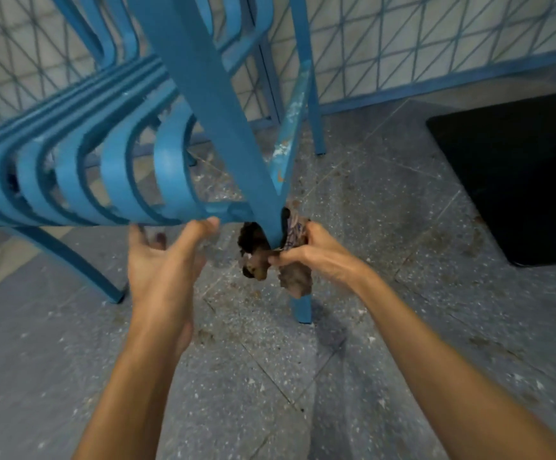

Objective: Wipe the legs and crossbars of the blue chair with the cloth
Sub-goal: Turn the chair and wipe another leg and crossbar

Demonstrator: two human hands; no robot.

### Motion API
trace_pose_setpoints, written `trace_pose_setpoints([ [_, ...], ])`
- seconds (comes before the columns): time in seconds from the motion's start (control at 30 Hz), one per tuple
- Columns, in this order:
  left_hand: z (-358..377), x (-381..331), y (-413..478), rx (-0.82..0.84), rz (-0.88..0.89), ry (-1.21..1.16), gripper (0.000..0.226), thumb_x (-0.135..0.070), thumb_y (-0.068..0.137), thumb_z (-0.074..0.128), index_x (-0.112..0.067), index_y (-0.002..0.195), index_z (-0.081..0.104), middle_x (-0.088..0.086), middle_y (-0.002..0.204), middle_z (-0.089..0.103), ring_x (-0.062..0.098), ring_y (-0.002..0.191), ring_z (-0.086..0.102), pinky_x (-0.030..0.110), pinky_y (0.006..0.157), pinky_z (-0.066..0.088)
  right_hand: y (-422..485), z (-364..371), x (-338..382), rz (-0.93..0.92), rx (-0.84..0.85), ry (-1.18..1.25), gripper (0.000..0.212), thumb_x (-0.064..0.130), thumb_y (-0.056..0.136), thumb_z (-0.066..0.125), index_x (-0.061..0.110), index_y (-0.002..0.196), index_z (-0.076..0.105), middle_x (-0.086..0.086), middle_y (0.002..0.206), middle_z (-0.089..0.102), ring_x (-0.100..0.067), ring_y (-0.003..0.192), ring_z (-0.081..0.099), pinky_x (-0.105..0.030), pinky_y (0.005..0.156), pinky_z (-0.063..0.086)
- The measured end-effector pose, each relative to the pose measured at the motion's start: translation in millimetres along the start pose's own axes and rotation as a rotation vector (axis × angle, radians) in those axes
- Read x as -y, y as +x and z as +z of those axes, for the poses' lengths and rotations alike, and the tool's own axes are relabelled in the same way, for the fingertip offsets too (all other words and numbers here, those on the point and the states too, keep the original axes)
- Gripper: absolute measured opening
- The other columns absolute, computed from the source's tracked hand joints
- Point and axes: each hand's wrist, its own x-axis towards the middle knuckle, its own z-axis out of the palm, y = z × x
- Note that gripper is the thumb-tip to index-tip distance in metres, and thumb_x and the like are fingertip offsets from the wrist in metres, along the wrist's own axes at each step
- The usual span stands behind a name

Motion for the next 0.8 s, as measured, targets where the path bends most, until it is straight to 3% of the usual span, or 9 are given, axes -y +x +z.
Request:
trace_pose_setpoints([
  [0.1, -3, -40, 4, -0.018, 0.045, -0.125, 0.052, -0.046, 0.077, 0.066, -0.026, 0.123, 0.052, -0.007, 0.125, 0.061, 0.018, 0.115, 0.059, 0.044, 0.100, 0.044, -1, 2, 7, 0.026, -0.020, -0.041, 0.031, 0.001, 0.076, 0.075, 0.017, 0.097, 0.060, 0.000, 0.093, 0.067, -0.014, 0.087, 0.064, -0.029, 0.084, 0.052],
  [0.17, 1, -52, 14, -0.042, 0.061, -0.073, 0.044, -0.052, 0.083, 0.063, -0.024, 0.117, 0.056, -0.008, 0.114, 0.067, 0.012, 0.108, 0.063, 0.043, 0.098, 0.047, -3, 5, 10, 0.042, -0.062, -0.054, 0.029, 0.002, 0.076, 0.074, 0.022, 0.089, 0.057, 0.002, 0.088, 0.066, -0.014, 0.085, 0.063, -0.032, 0.083, 0.053],
  [0.23, 11, -54, 22, -0.101, 0.067, 0.043, 0.060, -0.062, 0.081, 0.056, -0.019, 0.123, 0.052, -0.004, 0.115, 0.065, 0.013, 0.107, 0.062, 0.044, 0.096, 0.049, -5, 12, 9, 0.023, -0.121, -0.058, 0.031, 0.000, 0.077, 0.072, 0.025, 0.083, 0.055, 0.007, 0.080, 0.064, -0.006, 0.076, 0.062, -0.021, 0.072, 0.053],
  [0.3, 18, -54, 28, -0.155, 0.062, 0.115, 0.086, -0.069, 0.077, 0.045, -0.012, 0.140, 0.035, 0.003, 0.130, 0.056, 0.020, 0.118, 0.054, 0.046, 0.099, 0.046, -8, 19, 8, -0.002, -0.174, -0.046, 0.032, -0.004, 0.079, 0.068, 0.025, 0.080, 0.055, 0.011, 0.071, 0.063, 0.002, 0.063, 0.061, -0.012, 0.059, 0.049],
  [0.4, 21, -48, 41, -0.201, 0.059, 0.155, 0.080, -0.061, 0.090, 0.036, -0.010, 0.148, 0.014, 0.008, 0.142, 0.043, 0.025, 0.128, 0.045, 0.046, 0.106, 0.040, -12, 27, 8, 0.002, -0.231, -0.006, 0.030, -0.003, 0.083, 0.063, 0.023, 0.078, 0.049, 0.006, 0.064, 0.058, -0.007, 0.053, 0.057, -0.022, 0.051, 0.047],
  [0.47, 21, -47, 45, -0.241, 0.041, 0.209, 0.072, -0.054, 0.096, 0.033, -0.009, 0.148, 0.011, 0.006, 0.142, 0.042, 0.025, 0.128, 0.044, 0.043, 0.107, 0.038, -11, 33, 5, 0.026, -0.258, 0.017, 0.021, 0.001, 0.085, 0.062, 0.018, 0.084, 0.050, -0.001, 0.062, 0.057, -0.014, 0.050, 0.054, -0.031, 0.047, 0.046],
  [0.57, 5, -49, 48, -0.316, 0.000, 0.266, 0.060, -0.044, 0.101, 0.028, -0.011, 0.149, 0.013, 0.007, 0.141, 0.042, 0.026, 0.127, 0.042, 0.039, 0.106, 0.036, -8, 54, -2, 0.097, -0.244, 0.016, 0.017, 0.009, 0.086, 0.062, 0.012, 0.098, 0.050, -0.005, 0.061, 0.057, -0.016, 0.044, 0.053, -0.029, 0.043, 0.044],
  [0.7, -35, -45, 56, -0.390, -0.051, 0.357, 0.053, -0.040, 0.102, 0.027, -0.014, 0.148, 0.020, 0.013, 0.146, 0.038, 0.032, 0.131, 0.040, 0.046, 0.109, 0.034, -12, 91, 3, 0.056, -0.140, -0.121, 0.024, 0.010, 0.090, 0.060, 0.017, 0.109, 0.047, 0.003, 0.082, 0.059, -0.007, 0.068, 0.056, -0.012, 0.053, 0.046],
  [0.8, -70, -44, 61, -0.358, -0.044, 0.441, 0.051, -0.044, 0.101, 0.028, -0.018, 0.145, 0.027, 0.010, 0.142, 0.044, 0.035, 0.128, 0.042, 0.049, 0.105, 0.038, -14, 110, 12, 0.030, -0.026, -0.245, 0.037, 0.010, 0.090, 0.058, 0.016, 0.125, 0.046, 0.006, 0.099, 0.057, -0.011, 0.091, 0.055, -0.019, 0.071, 0.046],
])
